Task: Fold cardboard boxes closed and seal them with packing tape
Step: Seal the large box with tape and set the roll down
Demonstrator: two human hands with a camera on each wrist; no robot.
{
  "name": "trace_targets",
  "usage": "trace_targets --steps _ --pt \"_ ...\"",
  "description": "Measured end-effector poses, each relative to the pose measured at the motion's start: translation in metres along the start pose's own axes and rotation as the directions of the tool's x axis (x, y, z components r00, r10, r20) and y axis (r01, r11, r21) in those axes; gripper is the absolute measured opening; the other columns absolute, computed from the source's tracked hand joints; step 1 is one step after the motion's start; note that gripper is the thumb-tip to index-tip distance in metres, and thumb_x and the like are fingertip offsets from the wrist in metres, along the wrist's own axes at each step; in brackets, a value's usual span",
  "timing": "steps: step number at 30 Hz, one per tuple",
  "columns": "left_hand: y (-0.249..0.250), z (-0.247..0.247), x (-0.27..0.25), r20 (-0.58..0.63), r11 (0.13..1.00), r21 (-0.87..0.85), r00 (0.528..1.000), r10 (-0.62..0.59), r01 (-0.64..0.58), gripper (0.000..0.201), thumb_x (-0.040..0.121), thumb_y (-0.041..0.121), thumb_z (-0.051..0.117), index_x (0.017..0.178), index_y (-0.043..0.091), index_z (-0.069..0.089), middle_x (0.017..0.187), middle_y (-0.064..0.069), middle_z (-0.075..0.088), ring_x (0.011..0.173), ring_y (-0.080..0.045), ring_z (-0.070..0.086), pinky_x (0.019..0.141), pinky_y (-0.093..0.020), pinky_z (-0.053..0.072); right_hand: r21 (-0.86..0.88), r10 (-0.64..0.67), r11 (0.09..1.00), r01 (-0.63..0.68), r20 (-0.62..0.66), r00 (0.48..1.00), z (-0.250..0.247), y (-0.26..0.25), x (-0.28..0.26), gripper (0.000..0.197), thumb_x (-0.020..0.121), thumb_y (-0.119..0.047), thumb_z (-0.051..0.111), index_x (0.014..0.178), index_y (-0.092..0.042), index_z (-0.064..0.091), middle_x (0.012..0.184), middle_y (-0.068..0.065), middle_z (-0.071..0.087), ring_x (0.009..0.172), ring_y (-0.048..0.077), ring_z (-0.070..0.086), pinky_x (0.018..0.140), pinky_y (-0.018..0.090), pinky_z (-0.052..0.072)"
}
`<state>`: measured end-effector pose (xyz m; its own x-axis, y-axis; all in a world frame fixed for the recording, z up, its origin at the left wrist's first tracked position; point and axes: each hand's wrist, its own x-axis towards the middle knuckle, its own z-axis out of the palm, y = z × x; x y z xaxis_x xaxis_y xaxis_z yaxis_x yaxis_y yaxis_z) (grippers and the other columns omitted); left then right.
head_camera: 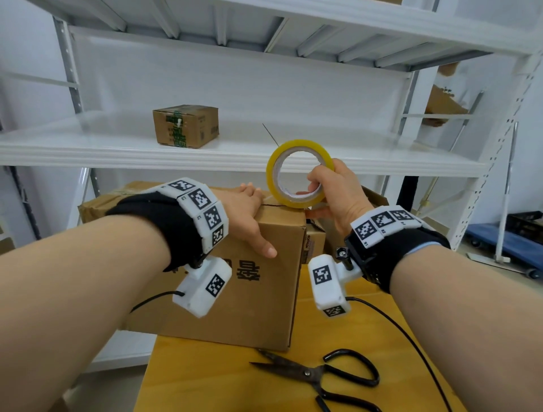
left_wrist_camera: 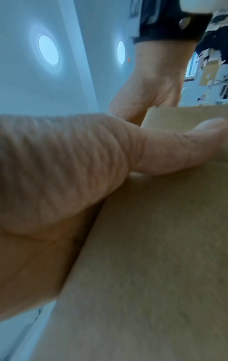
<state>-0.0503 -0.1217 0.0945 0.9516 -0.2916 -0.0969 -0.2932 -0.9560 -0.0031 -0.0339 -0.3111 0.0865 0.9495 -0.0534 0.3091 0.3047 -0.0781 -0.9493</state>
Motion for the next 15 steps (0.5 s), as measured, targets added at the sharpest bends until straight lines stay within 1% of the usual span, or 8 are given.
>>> trace_targets --steps 2,3,6,9,11,13,15 --pt "0.008 0.000 0.005 -0.012 0.999 -0.016 0.999 0.039 -0.039 0.132 0.050 0.088 0.062 0.155 0.027 0.012 0.162 0.000 0.015 0.148 -0.022 0.015 0.120 -0.049 0.020 -0.066 -0.031 0.997 0.032 0.018 0.999 0.000 -0.001 0.001 0.009 0.088 -0.016 0.058 0.090 -0.017 0.049 0.092 0.011 0.054 0.088 0.035 0.062 0.062 0.044 0.063" --pt "0.011 0.001 0.006 -0.015 0.998 -0.035 0.998 0.054 -0.054 0.130 0.049 0.088 0.062 0.154 0.029 0.015 0.160 0.001 0.018 0.147 -0.022 0.019 0.119 -0.049 0.021 -0.096 -0.043 0.994 0.046 0.029 0.999 0.000 -0.001 0.002 0.010 0.088 -0.016 0.058 0.090 -0.017 0.049 0.092 0.011 0.054 0.087 0.032 0.060 0.061 0.042 0.063" --pt "0.010 0.003 0.008 -0.018 0.993 -0.084 0.997 0.081 -0.083 0.127 0.046 0.088 0.062 0.153 0.033 0.018 0.158 0.004 0.023 0.145 -0.022 0.024 0.118 -0.048 0.024 -0.103 -0.038 0.994 0.041 0.036 0.999 -0.001 0.001 0.004 0.015 0.088 -0.020 0.062 0.097 -0.016 0.051 0.095 0.010 0.056 0.089 0.029 0.060 0.062 0.040 0.062" --pt "0.006 0.004 0.006 -0.012 0.992 -0.098 0.996 0.085 -0.086 0.131 0.039 0.091 0.058 0.151 0.035 0.020 0.157 0.007 0.025 0.142 -0.021 0.029 0.117 -0.047 0.027 -0.069 -0.022 0.997 0.025 0.038 0.999 0.001 0.007 0.003 0.031 0.088 -0.035 0.070 0.107 -0.013 0.057 0.100 0.008 0.062 0.098 0.028 0.065 0.070 0.043 0.064" --pt "0.007 0.005 0.006 -0.015 0.989 -0.112 0.996 0.090 -0.091 0.129 0.039 0.092 0.059 0.150 0.037 0.023 0.155 0.008 0.030 0.139 -0.020 0.034 0.115 -0.046 0.030 -0.043 -0.013 0.999 0.016 0.060 0.998 0.001 0.014 0.000 0.042 0.084 -0.045 0.075 0.112 -0.017 0.062 0.105 0.004 0.066 0.104 0.026 0.067 0.078 0.047 0.063" --pt "0.008 0.006 0.006 -0.021 0.987 -0.125 0.995 0.099 -0.101 0.126 0.040 0.092 0.061 0.148 0.039 0.024 0.153 0.009 0.032 0.137 -0.019 0.036 0.115 -0.046 0.031 0.013 0.004 1.000 -0.005 0.100 0.995 -0.001 0.017 -0.004 0.048 0.077 -0.050 0.081 0.113 -0.021 0.065 0.110 0.001 0.071 0.107 0.023 0.068 0.086 0.050 0.061" --pt "0.008 0.005 0.006 -0.020 0.986 -0.131 0.995 0.100 -0.102 0.125 0.041 0.090 0.063 0.148 0.039 0.024 0.153 0.009 0.032 0.137 -0.019 0.036 0.115 -0.046 0.031 0.023 0.012 1.000 -0.015 0.121 0.993 -0.003 0.015 -0.007 0.051 0.077 -0.051 0.081 0.114 -0.020 0.066 0.112 0.002 0.072 0.108 0.022 0.069 0.088 0.049 0.060"
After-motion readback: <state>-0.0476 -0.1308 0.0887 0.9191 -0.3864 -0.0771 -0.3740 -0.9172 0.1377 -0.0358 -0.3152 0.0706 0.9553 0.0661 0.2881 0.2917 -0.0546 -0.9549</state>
